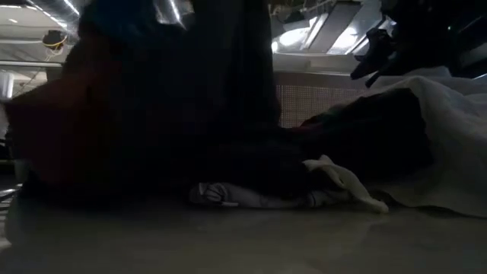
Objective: Sort clothes
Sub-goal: Put the black shorts into the left white laundry bin
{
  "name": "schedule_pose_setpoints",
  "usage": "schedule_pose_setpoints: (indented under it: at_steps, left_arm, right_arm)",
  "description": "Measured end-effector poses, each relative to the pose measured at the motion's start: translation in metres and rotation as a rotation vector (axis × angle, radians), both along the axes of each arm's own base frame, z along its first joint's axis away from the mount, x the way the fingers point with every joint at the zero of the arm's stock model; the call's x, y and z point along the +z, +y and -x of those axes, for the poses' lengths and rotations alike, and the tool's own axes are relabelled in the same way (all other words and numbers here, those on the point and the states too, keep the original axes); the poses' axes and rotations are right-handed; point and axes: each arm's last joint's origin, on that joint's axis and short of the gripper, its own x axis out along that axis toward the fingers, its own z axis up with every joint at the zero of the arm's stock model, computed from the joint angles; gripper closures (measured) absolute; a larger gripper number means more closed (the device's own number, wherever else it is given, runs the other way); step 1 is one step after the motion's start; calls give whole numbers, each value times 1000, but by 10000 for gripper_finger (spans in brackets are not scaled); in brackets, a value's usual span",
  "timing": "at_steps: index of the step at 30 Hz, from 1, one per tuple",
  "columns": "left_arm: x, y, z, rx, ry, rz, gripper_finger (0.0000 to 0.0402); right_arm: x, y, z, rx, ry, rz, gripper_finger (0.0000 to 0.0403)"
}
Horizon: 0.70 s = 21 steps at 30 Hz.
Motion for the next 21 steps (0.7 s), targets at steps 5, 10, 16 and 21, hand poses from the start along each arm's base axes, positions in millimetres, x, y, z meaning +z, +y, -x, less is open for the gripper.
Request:
schedule_pose_setpoints:
  at_steps: [5, 10, 16, 21]
  left_arm:
    - [16, 25, 6, 48, -84, -73, 384]
    - [36, 46, 20, 33, -229, -159, 386]
    - [72, 73, 41, 171, -296, -263, 383]
    - [108, 98, 64, 328, -332, -393, 386]
  right_arm:
    - [-3, 0, -3, -1, 18, -1, 144]
    - [-5, 0, -5, -4, 31, -4, 144]
    - [-6, 0, -6, -4, 41, -3, 144]
    - [-4, 0, -7, -31, 15, 14, 144]
